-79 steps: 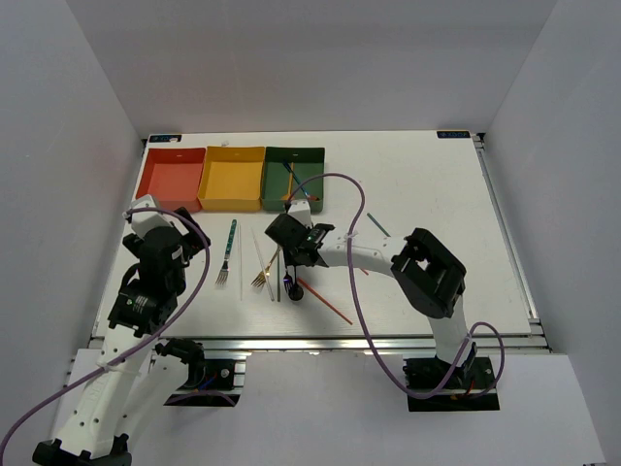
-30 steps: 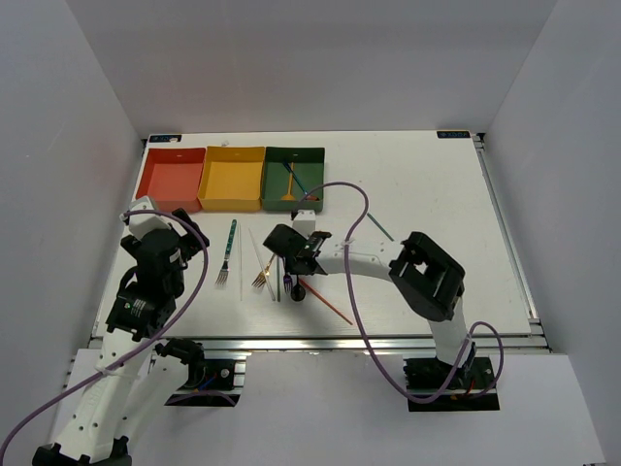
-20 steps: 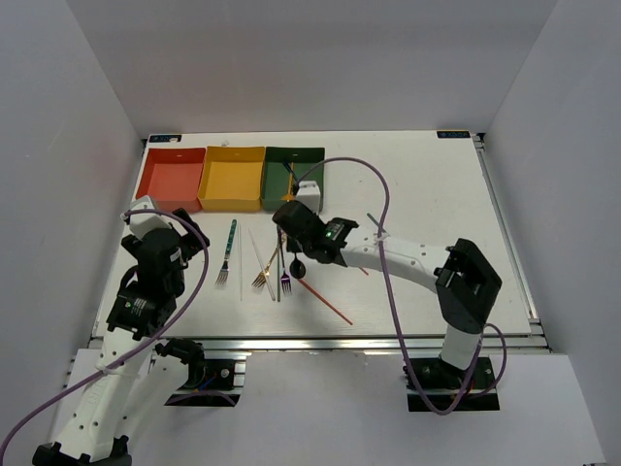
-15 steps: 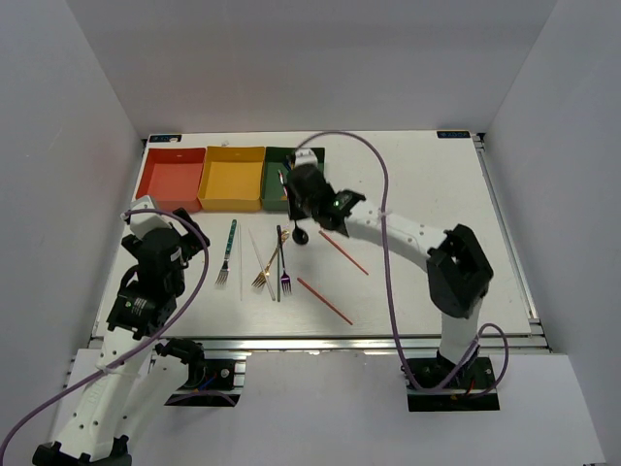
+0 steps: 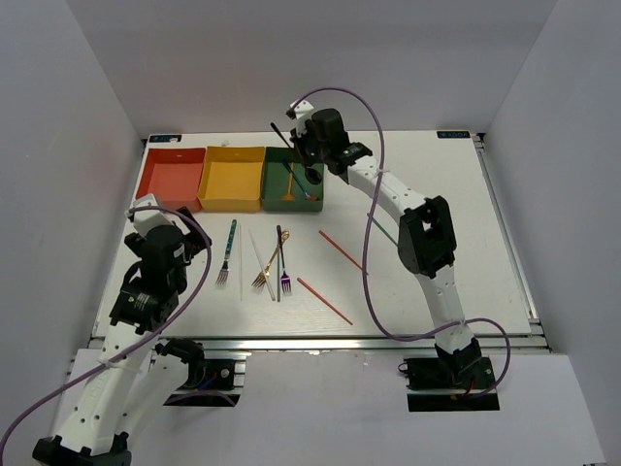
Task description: Sort the eating utensils into containers
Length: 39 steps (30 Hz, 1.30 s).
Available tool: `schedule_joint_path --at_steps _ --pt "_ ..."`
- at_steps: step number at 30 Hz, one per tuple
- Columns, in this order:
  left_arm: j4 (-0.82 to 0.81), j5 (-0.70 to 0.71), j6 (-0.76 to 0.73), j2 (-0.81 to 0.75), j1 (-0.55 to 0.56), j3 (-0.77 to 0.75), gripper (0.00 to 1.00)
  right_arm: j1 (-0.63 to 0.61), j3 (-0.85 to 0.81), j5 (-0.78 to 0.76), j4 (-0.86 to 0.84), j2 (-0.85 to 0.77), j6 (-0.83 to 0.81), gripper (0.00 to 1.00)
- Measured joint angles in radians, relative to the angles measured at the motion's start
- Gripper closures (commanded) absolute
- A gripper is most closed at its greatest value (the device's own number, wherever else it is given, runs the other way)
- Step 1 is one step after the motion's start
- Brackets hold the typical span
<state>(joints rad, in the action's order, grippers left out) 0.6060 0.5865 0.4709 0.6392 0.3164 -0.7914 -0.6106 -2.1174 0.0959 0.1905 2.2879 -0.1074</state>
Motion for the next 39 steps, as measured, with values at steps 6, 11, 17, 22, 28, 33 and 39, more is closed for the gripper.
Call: schedule_joint_path --at_steps 6,11,17,22,28,33,39 --pt "0.000 0.000 0.000 0.006 0.000 0.000 0.02 -0.001 0.022 0.013 -0.020 0.045 -0.039 0.91" --pt "0.000 0.000 0.000 0.012 0.000 0.000 0.02 0.001 0.025 0.005 -0.031 0.066 -0.049 0.49" --pt "0.000 0.000 0.000 0.016 0.001 0.000 0.02 0.005 0.024 -0.029 -0.042 0.066 -0.043 0.11" --pt "0.000 0.000 0.000 0.018 0.001 0.000 0.02 0.003 0.060 -0.070 0.016 0.012 -0.002 0.11" --pt "0.000 0.000 0.000 0.018 0.001 0.000 0.02 -0.029 0.476 -0.040 0.106 -0.366 0.084 0.11" --pt "0.000 -0.003 0.000 0.024 0.001 0.000 0.02 -0.199 0.812 -0.064 0.100 -0.592 0.136 0.12" --pt "0.000 -0.003 0.000 0.029 0.001 0.000 0.02 -0.422 1.002 -0.150 0.139 -0.565 0.184 0.24"
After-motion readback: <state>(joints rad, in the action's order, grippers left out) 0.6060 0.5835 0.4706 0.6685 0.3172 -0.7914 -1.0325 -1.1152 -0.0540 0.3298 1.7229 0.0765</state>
